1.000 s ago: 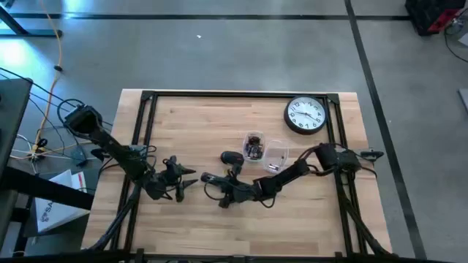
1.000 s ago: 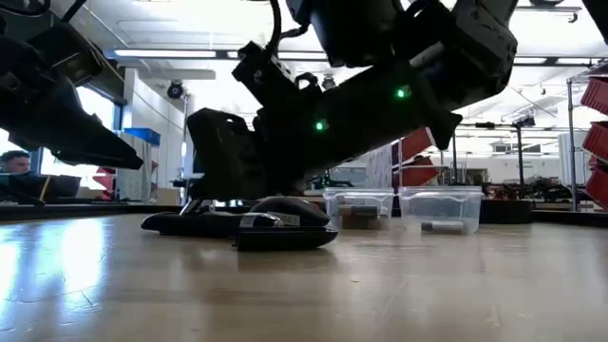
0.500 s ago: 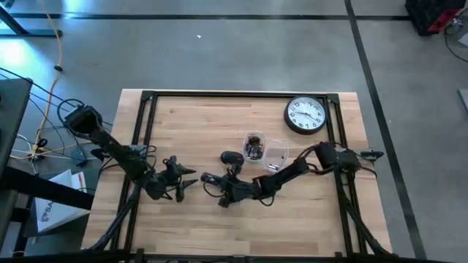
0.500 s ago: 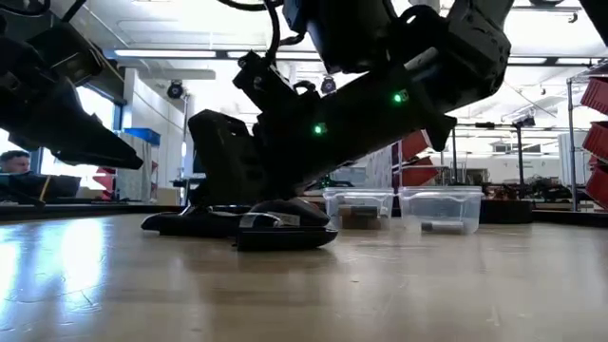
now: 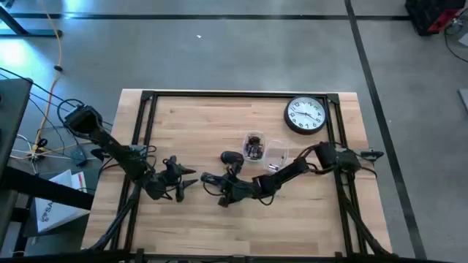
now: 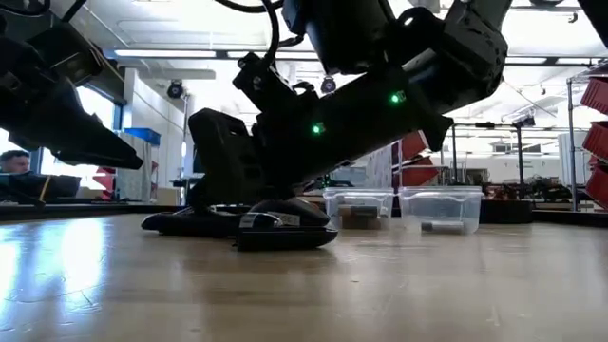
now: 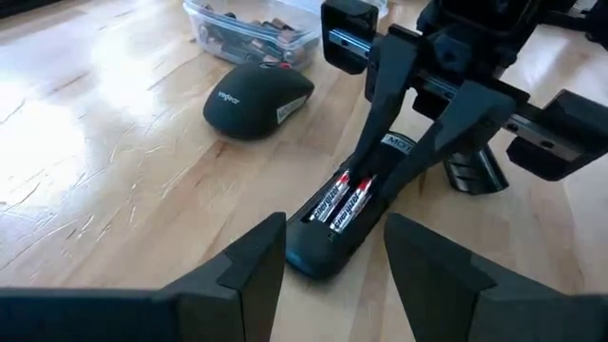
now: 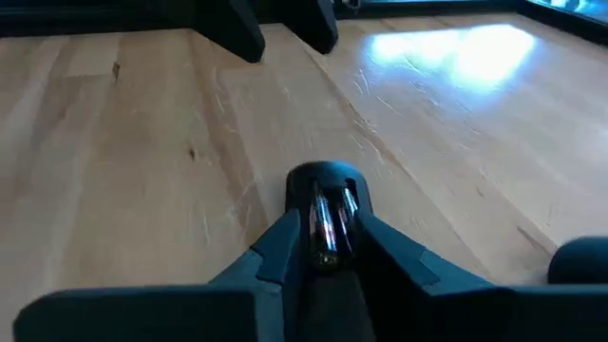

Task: Insert battery
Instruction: Insert the silver battery into the remote battery compartment

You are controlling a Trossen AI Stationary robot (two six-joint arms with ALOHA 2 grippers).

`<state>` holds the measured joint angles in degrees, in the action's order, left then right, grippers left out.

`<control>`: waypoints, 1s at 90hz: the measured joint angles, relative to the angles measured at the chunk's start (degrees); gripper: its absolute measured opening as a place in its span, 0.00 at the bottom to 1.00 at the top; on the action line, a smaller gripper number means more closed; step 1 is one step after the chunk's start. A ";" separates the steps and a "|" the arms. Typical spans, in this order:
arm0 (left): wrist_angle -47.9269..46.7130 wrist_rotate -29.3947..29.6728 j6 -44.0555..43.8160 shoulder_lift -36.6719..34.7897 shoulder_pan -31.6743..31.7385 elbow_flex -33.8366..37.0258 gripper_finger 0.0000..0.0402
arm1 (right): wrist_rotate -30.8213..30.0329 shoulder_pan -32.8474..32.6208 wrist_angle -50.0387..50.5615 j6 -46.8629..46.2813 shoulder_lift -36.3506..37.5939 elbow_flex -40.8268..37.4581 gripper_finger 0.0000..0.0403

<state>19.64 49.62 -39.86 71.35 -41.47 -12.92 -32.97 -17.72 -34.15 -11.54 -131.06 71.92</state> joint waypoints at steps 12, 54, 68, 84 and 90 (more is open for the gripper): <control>-0.05 0.01 0.02 0.02 0.00 -0.01 0.41 | -0.04 -0.77 -0.05 0.08 1.03 0.00 0.17; -0.37 -0.96 0.00 0.02 0.00 -0.05 0.41 | -4.90 -3.98 4.02 4.54 8.56 -0.02 0.17; -0.44 -1.07 0.00 0.02 0.00 -0.05 0.41 | -4.91 -4.09 6.98 4.54 10.99 -0.02 0.17; -0.35 -4.80 0.00 0.02 -0.02 -0.05 0.41 | -4.36 -4.08 7.98 4.54 11.62 -0.02 0.17; -0.35 -6.89 0.00 0.02 -0.02 -0.05 0.41 | -3.89 -4.08 7.89 4.54 11.62 -0.02 0.17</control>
<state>19.29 42.73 -39.86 71.37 -41.50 -12.97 -36.86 -21.80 -26.26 -7.01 -119.44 71.90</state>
